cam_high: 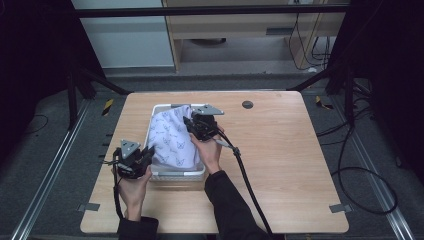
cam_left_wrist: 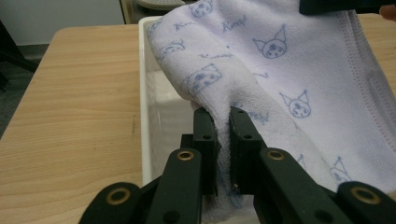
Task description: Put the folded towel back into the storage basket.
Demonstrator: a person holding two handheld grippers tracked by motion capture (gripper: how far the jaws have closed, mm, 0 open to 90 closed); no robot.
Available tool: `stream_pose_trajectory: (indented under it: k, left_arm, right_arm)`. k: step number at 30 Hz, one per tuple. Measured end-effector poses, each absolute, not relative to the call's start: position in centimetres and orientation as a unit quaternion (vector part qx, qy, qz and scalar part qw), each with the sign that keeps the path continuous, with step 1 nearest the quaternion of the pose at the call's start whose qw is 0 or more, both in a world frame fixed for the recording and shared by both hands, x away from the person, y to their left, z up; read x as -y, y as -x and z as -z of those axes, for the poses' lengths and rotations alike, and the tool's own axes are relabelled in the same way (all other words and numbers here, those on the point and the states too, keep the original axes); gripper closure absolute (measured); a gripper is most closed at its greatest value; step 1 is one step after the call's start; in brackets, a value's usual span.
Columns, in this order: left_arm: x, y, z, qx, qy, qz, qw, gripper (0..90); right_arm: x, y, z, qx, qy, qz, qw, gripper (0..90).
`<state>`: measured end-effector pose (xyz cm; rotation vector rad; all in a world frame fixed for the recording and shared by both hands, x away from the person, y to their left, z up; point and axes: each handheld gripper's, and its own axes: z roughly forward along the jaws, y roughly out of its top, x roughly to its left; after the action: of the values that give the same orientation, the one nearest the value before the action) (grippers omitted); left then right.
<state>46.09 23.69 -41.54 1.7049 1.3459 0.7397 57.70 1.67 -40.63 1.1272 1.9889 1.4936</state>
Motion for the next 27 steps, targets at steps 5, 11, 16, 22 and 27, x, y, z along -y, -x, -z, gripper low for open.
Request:
stream_pose_trajectory:
  k: [5,11,16,22,27]
  left_arm:
    - [-23.6,-46.3,42.1,-0.537,-0.68,-0.288,0.407,82.2]
    - [-23.4,-46.6,42.6,-0.538,-0.685,-0.285,0.4,82.2]
    - [-23.4,-46.9,43.0,-0.542,-0.687,-0.281,0.394,82.1]
    - [-23.4,-47.1,43.4,-0.543,-0.69,-0.279,0.388,82.1]
    - [-23.2,-47.1,43.5,-0.545,-0.693,-0.276,0.382,82.1]
  right_arm:
    - [-1.6,-57.9,41.3,-0.716,-0.409,-0.529,0.2,75.7]
    - [-1.7,-58.2,42.0,-0.719,-0.413,-0.522,0.199,75.7]
    - [-1.8,-58.3,42.3,-0.722,-0.414,-0.517,0.201,75.7]
    - [-1.8,-58.5,42.8,-0.727,-0.416,-0.509,0.201,75.1]
    - [-1.8,-58.7,43.1,-0.732,-0.417,-0.501,0.198,74.7]
